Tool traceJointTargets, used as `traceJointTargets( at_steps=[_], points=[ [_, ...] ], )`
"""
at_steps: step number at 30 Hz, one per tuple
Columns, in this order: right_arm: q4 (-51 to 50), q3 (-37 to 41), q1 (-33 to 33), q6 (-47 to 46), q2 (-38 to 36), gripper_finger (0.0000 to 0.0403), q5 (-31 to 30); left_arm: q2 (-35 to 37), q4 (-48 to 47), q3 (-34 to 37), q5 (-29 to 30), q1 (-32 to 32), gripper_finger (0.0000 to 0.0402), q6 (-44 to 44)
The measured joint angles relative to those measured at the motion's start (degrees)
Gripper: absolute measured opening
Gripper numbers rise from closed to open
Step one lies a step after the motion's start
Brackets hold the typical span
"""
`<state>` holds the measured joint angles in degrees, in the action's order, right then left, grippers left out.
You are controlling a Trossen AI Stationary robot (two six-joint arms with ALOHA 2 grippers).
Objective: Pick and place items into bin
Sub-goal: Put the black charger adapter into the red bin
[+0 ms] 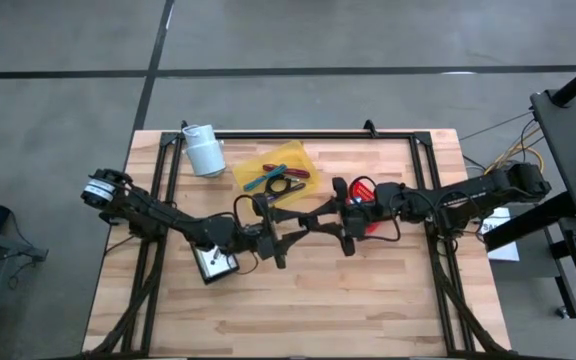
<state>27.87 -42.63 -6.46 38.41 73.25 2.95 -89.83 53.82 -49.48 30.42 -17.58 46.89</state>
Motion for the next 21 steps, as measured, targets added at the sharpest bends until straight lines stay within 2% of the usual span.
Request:
traceJointTargets(
  at_steps=[3,6,10,13,21],
  points=[
    [-1.7,0.0,0.1,-1.6,-0.5,0.0135,-2.1,0.0,-0.1,0.1,4.3,-0.6,0.0241,0.0],
    [-4.1,0.0,0.0,-3.3,-1.5,0.0135,-4.1,0.0,-0.2,0.1,10.4,-1.6,0.0263,0.0],
    [-9.6,0.0,0.2,-6.4,-3.4,0.0135,-13.4,0.0,-0.9,0.2,17.0,-3.2,0.0269,-2.2],
    [-16.0,0.1,1.4,-11.4,-5.0,0.0135,-19.0,0.0,-4.5,0.2,18.1,-4.2,0.027,-6.0],
    [-27.2,3.7,8.8,-27.5,-8.1,0.0135,-19.7,0.0,-11.5,0.3,18.3,-4.5,0.0271,-13.6]
  ],
)
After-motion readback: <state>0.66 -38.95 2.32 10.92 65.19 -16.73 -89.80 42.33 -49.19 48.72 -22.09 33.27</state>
